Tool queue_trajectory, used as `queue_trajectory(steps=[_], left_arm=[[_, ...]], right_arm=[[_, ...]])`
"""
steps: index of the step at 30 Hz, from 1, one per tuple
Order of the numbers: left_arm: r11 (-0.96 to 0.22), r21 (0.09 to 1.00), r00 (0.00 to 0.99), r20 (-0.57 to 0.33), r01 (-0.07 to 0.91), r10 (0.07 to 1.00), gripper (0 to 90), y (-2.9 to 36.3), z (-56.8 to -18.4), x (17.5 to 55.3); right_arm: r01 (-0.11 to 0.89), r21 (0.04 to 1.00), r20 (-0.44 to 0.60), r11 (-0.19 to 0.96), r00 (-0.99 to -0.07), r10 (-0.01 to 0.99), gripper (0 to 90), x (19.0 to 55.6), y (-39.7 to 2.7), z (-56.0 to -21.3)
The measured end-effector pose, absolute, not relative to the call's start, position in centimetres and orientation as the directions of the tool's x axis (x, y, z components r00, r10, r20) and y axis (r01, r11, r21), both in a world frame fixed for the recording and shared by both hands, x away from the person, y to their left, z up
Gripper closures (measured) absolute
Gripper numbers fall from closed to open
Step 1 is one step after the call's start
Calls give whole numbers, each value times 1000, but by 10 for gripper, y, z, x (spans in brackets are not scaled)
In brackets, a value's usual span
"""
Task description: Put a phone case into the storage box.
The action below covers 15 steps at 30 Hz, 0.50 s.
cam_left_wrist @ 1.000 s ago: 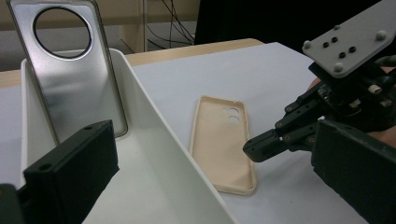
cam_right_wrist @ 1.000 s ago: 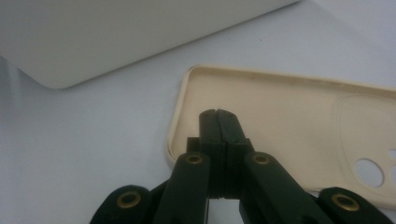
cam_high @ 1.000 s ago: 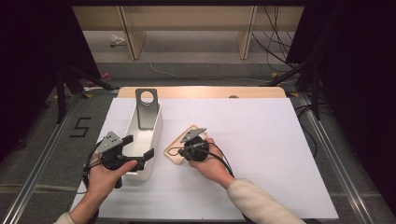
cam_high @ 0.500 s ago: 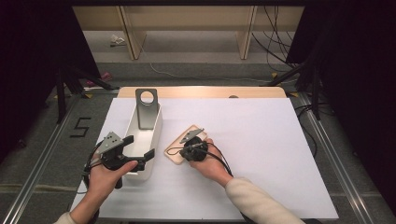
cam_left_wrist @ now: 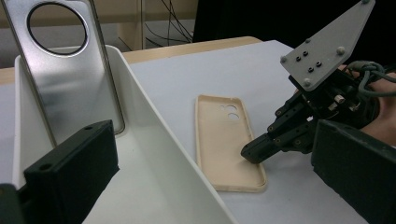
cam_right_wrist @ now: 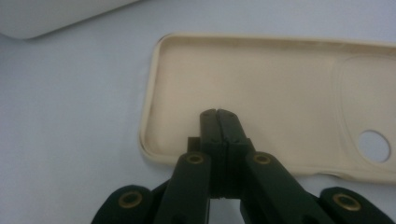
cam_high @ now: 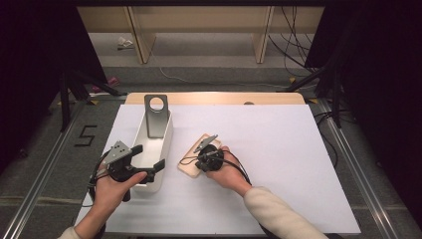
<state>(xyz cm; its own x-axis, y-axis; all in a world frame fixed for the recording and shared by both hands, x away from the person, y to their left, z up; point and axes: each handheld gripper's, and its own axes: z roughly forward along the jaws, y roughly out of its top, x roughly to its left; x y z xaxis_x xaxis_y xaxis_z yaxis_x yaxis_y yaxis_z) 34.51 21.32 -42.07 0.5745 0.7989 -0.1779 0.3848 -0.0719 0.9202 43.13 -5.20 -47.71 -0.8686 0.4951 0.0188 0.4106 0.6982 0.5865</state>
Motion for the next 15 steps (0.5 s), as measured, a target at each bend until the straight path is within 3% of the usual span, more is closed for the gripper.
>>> queue_trajectory(steps=[15], left_arm=[[-80, 921, 580, -171, 382, 796, 2, 211, -420, 344]], right_arm=[[414, 510, -1, 754, -877, 481, 900, 427, -71, -471]])
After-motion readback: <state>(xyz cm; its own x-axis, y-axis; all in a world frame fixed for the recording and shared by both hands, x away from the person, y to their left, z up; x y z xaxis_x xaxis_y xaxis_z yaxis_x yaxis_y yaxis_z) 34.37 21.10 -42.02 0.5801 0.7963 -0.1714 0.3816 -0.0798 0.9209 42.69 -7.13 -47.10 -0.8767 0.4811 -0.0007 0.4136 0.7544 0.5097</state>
